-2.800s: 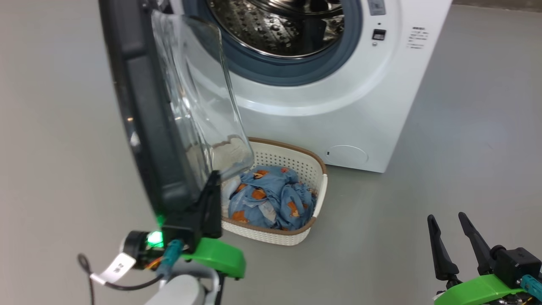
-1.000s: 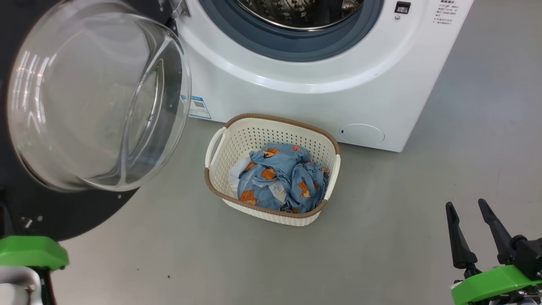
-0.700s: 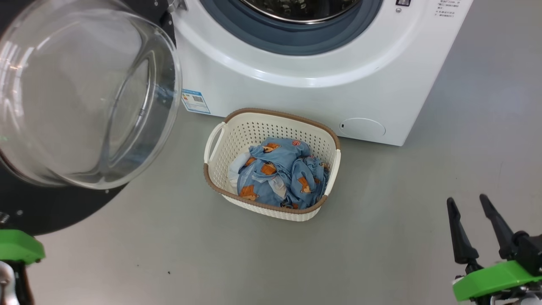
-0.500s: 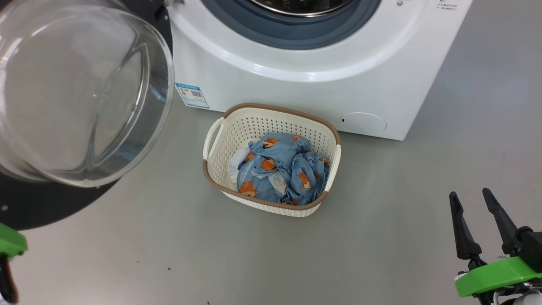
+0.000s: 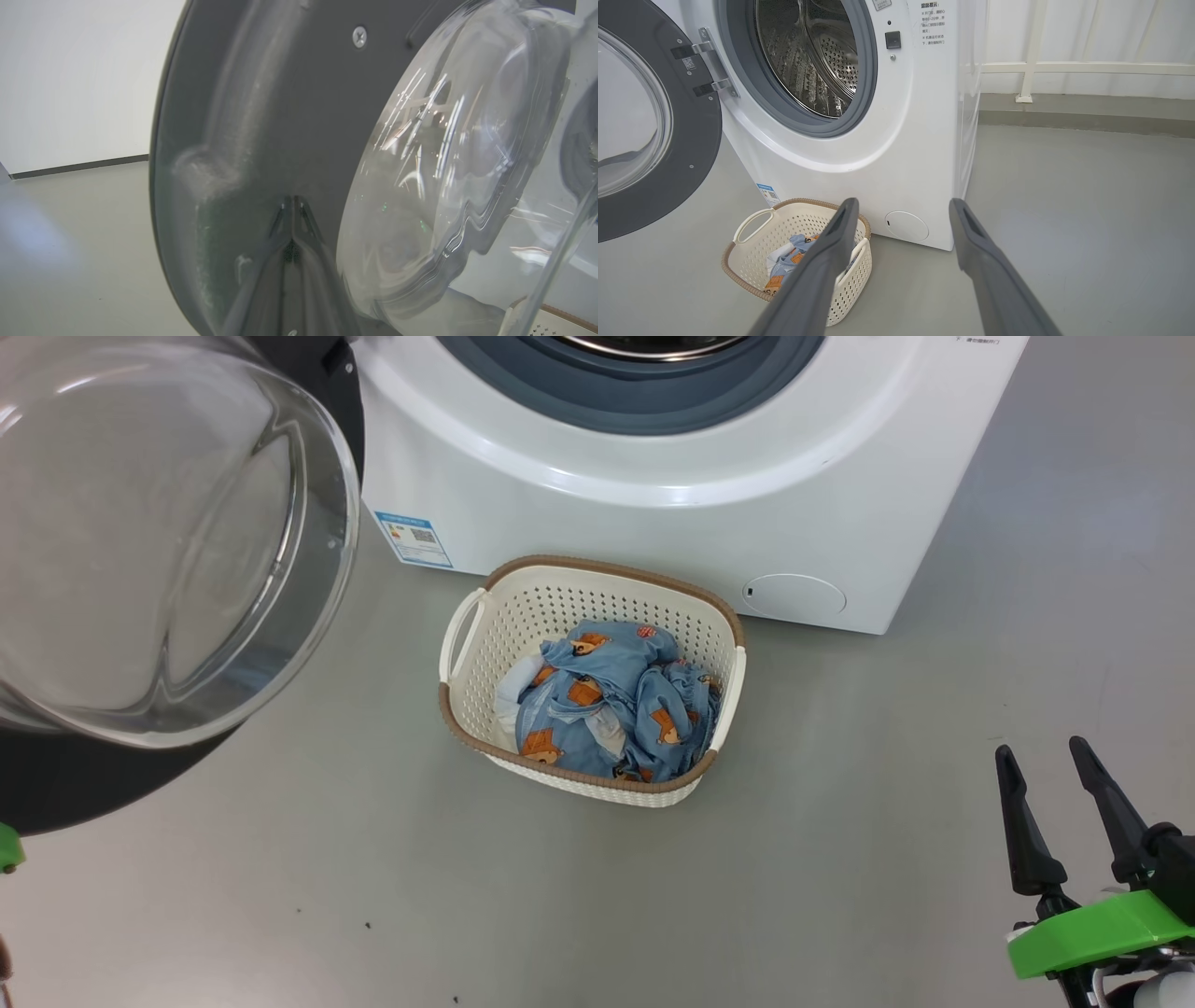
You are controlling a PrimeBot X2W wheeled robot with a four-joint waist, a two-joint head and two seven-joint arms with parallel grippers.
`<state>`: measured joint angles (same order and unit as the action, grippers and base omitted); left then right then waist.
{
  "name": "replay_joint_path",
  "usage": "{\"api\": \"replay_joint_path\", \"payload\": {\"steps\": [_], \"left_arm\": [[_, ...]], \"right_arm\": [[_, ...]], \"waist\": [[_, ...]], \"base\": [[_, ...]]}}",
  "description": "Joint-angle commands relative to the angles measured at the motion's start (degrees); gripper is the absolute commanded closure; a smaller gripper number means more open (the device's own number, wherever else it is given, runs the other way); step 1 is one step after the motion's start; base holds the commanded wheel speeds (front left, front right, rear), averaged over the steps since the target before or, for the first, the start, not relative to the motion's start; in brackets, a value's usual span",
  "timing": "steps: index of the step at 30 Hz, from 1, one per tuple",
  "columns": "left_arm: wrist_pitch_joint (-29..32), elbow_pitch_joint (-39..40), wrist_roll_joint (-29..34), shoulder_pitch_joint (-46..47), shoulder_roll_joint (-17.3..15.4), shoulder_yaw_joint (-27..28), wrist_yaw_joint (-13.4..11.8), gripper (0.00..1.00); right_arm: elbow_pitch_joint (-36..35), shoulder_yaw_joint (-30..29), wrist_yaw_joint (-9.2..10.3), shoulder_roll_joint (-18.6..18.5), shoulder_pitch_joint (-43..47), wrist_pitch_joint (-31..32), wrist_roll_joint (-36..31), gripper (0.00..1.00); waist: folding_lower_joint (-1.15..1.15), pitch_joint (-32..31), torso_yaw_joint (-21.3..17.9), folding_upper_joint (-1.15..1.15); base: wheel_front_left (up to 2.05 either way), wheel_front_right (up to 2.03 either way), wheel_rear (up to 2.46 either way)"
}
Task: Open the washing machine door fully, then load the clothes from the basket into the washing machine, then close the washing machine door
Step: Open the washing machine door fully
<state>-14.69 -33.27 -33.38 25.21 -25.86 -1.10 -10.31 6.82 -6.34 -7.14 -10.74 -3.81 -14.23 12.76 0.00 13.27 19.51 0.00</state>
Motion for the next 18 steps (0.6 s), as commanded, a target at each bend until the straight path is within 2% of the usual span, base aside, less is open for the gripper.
{"api": "replay_joint_path", "payload": {"steps": [1,8,18], "left_arm": [[-0.3,0.7,1.05,1.57,-2.87,3.11,-0.11,1.0],[-0.3,4.67,4.18,-2.75,0.09,6.12,-0.78,1.0],[-0.3,16.36,9.23,-12.19,6.21,10.6,-2.22,1.0]], "right_arm": [[-1.4,1.26,-0.35,-0.43,-1.13,-0.24,0.28,0.0],[-1.34,1.04,-0.35,0.06,-1.22,-0.36,0.12,0.0],[-1.0,1.01,-0.35,0.66,-0.81,-0.51,-0.04,0.0]], "waist": [[0.0,0.03,-0.04,0.0],[0.0,-0.2,-0.3,0.0],[0.0,-2.02,-0.7,0.0]], "base": [[0.0,0.0,0.0],[0.0,0.0,0.0],[0.0,0.0,0.0]]}}
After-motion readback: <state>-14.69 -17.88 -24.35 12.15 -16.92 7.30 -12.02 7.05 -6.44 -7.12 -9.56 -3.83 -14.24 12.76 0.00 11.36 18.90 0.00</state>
